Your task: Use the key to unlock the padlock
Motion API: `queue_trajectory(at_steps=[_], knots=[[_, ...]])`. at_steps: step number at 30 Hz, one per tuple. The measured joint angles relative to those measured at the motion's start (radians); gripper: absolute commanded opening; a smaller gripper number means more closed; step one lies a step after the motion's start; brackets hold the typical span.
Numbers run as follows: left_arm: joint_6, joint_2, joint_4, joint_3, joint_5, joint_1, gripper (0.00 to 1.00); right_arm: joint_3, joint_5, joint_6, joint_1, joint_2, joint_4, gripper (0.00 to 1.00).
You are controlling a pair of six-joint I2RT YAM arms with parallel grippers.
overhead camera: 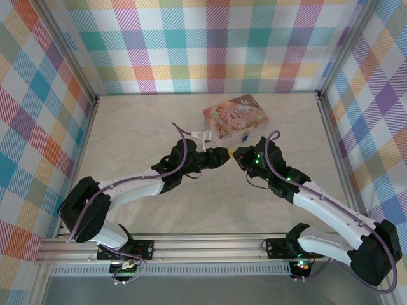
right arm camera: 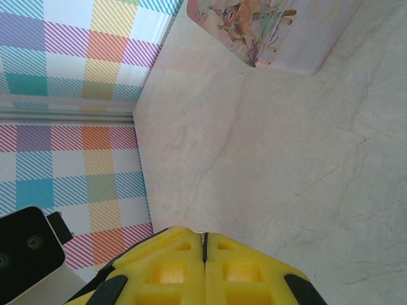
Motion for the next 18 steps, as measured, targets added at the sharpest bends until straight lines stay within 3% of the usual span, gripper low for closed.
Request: queue_trajectory(at_steps=[6,14,18], knots=[[0.000,0.013,0.003,0.000,0.016,-0.002,0.23,0.000,0.007,0.000,0.000,0.000,0.000,0.00],[0.016,0.018,0.002,0.002,0.014,-0.008,0.01,0.000,0.007,0.000,0.000,0.007,-0.005,0.00],[0.049,-0.002,-0.029,0.002,0.003,-0.009,0.00,-0.002,-0.001,-0.006,0.000,0.006,-0.003,0.00]])
